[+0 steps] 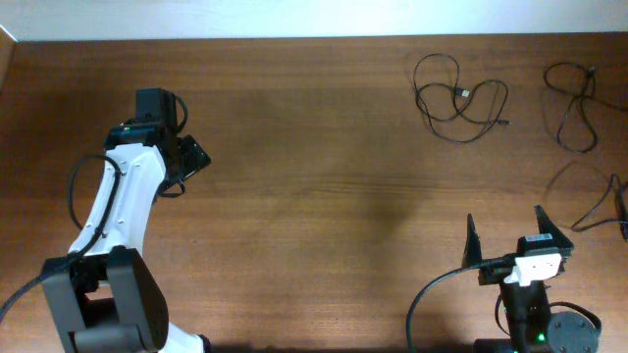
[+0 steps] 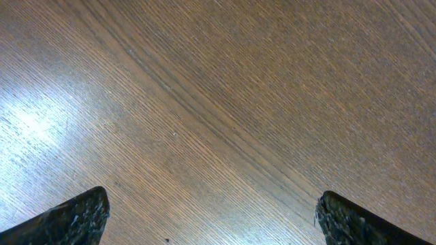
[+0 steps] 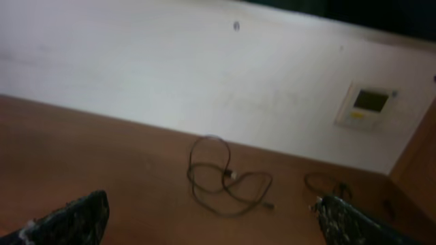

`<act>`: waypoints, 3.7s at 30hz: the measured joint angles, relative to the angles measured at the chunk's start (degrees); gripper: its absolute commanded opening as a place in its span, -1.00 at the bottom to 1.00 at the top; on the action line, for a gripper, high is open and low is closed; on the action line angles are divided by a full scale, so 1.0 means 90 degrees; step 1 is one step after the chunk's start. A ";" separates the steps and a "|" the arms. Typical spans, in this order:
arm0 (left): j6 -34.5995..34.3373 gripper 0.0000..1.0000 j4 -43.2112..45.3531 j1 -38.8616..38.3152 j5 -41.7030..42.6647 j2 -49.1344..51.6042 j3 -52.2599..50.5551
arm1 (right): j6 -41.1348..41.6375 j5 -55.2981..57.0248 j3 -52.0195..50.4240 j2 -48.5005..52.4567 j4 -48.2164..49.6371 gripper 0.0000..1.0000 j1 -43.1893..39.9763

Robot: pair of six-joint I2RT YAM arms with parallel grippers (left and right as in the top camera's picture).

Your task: Untangle cables

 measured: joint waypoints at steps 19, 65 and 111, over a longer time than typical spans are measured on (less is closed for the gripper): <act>0.0000 0.98 0.0000 0.0000 0.0000 0.0000 0.0000 | 0.0002 0.0002 -0.1943 0.0000 0.1596 0.97 -0.0044; 0.0000 0.98 0.0000 0.0000 0.0000 0.0000 0.0000 | 0.0002 0.0002 -0.1950 0.0000 0.1501 0.97 -0.0049; 0.2419 0.98 -0.1382 0.0000 0.2543 -0.5809 0.0007 | 0.0000 0.0002 -0.1950 0.0000 0.1498 0.97 -0.0049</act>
